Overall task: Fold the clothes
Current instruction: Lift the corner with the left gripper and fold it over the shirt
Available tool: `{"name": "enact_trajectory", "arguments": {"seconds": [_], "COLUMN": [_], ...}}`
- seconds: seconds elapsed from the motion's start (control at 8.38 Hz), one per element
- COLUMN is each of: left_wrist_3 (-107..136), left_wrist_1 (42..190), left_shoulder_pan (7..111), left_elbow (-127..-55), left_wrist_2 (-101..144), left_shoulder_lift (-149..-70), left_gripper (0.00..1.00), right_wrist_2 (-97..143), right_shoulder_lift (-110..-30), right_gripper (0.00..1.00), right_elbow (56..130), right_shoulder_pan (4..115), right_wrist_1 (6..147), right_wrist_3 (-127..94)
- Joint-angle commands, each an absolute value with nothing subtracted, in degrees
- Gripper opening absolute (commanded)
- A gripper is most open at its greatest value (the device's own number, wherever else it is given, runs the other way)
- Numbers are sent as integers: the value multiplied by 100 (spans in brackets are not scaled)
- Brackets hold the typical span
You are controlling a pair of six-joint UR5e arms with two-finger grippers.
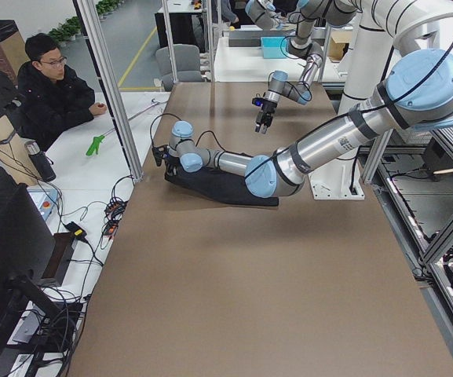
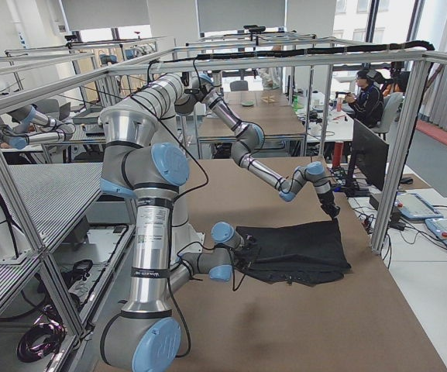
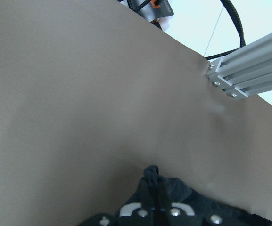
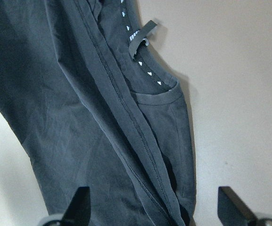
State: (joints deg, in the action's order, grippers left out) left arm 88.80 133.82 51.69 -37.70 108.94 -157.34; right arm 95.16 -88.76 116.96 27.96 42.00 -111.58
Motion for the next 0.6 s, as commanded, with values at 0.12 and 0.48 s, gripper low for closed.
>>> {"name": "enact_trajectory", "arguments": {"seconds": [0.12,0.48], "left_wrist_3": [8825,8816], "left_wrist_1": [13456,13482], "left_shoulder_pan": [5018,4940], "left_elbow": [-4636,-6270], "left_wrist_2": [10371,10345], "left_shoulder_lift": [-15068,-13646], "left_gripper": [94,94], "right_wrist_2": [9115,8341], "right_shoulder_lift": [-8344,-7131], "right_gripper": [95,85], "right_elbow": [11279,11224], "right_shoulder_pan": [2708,1979], "right_wrist_1": [4497,6752], "right_wrist_3": [-11092,-9831]}}
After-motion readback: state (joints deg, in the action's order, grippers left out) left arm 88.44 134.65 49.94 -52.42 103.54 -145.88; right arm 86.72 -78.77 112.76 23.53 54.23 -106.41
